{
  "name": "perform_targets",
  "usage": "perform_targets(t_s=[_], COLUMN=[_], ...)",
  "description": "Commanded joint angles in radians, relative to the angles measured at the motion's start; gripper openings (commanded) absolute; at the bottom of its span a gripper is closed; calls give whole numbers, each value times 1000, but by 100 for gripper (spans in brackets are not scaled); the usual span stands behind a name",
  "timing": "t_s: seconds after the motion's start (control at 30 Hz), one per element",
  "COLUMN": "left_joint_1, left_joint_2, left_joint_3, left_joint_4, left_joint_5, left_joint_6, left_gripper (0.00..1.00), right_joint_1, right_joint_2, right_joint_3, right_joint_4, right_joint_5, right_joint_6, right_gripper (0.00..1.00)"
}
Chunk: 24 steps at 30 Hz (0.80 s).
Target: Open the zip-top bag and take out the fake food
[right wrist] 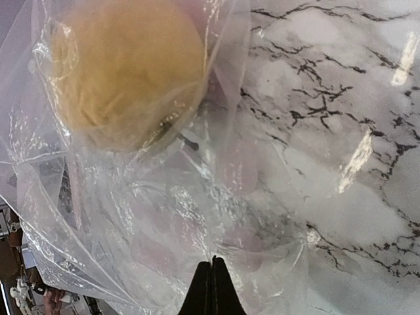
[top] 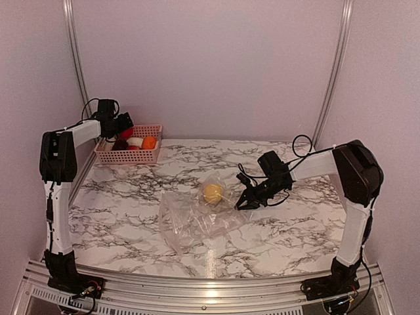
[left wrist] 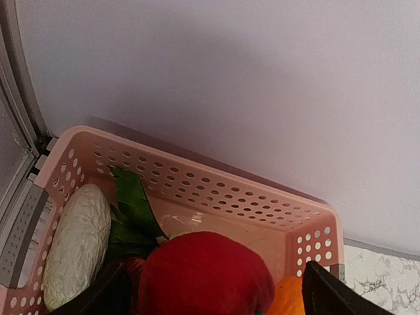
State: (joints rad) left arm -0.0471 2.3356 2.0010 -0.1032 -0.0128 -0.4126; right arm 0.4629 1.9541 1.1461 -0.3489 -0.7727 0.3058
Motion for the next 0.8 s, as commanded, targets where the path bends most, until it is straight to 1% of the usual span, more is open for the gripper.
perform_targets(t_s=[0.0,0.03,0.23,0.3,0.33,0.4,0.5,0.57,0.63,0.73,0.77], left_joint_1=[15,16,13,12,12,11,12,16,15,10,5], left_joint_2=[-22,-40,-168,-241,-282,-383,-575,-683,-758,-787,-802], left_joint_3=[14,4,-87,-139,-180,-310,-546,-650,-704,-676,-698], left_joint_4=[-15,-17,-37,-38,-28,40,220,251,216,22,4], left_joint_5=[1,3,8,8,8,50,90,83,100,196,239], left_joint_6=[13,20,79,90,92,92,73,44,40,52,51], left_gripper=[96,99,99,99,99,99,99,99,99,99,99], right_joint_1=[13,14,19,18,17,17,17,17,17,20,23], right_joint_2=[6,4,-5,-10,-12,-15,-18,-24,-29,-33,-35], right_joint_3=[17,12,-9,-8,-6,-2,-2,-7,-13,-23,-28], right_joint_4=[-14,-7,4,-2,-6,-10,-10,-8,-6,1,2], right_joint_5=[-6,-9,-23,-20,-16,-13,-19,-24,-30,-44,-47], right_joint_6=[-18,-17,-34,-53,-62,-73,-82,-91,-98,-103,-102], right_gripper=[0,0,0,0,0,0,0,0,0,0,0])
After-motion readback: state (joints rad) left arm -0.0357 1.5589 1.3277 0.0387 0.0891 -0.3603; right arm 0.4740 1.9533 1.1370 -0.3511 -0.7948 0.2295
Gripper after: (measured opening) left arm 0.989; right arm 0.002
